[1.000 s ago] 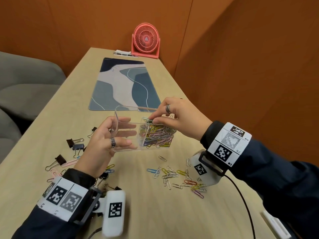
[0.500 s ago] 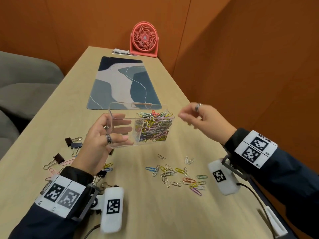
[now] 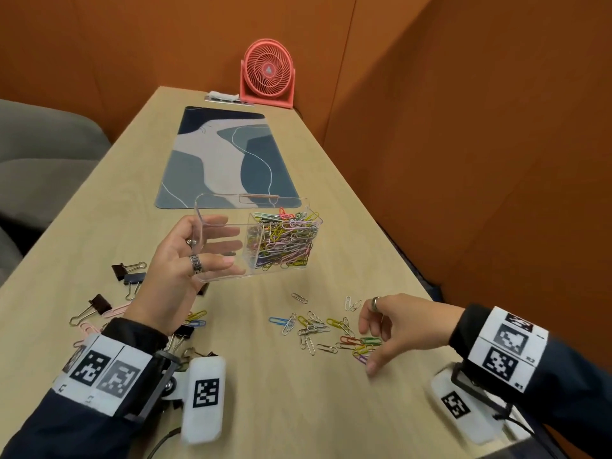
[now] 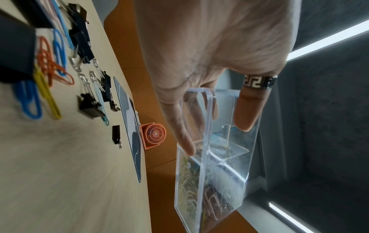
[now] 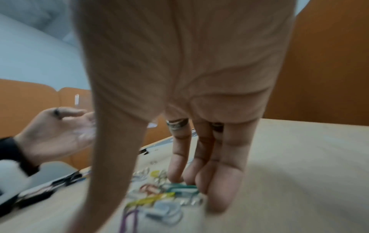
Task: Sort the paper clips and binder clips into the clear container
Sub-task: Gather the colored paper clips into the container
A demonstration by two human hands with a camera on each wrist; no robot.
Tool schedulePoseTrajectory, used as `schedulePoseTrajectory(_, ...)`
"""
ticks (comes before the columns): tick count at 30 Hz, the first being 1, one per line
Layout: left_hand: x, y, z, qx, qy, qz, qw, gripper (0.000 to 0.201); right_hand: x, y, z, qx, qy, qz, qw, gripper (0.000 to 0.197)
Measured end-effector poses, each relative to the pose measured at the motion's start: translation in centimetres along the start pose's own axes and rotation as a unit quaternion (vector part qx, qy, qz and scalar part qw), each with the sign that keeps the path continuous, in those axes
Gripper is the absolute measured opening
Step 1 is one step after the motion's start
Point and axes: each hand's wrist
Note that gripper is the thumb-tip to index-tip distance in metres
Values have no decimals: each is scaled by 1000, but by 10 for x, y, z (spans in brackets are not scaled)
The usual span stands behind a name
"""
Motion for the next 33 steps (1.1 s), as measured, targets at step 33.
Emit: schedulePoseTrajectory(33,3,2,-2,-9,21,0,1000,49,-83,77,-4,-195,-317,70,926,10)
Point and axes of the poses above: each hand's wrist, its own z-axis towards the middle knuckle, its own x-axis out of the palm, y = z × x, and after that the axes turned 12 degrees about x, right-handed
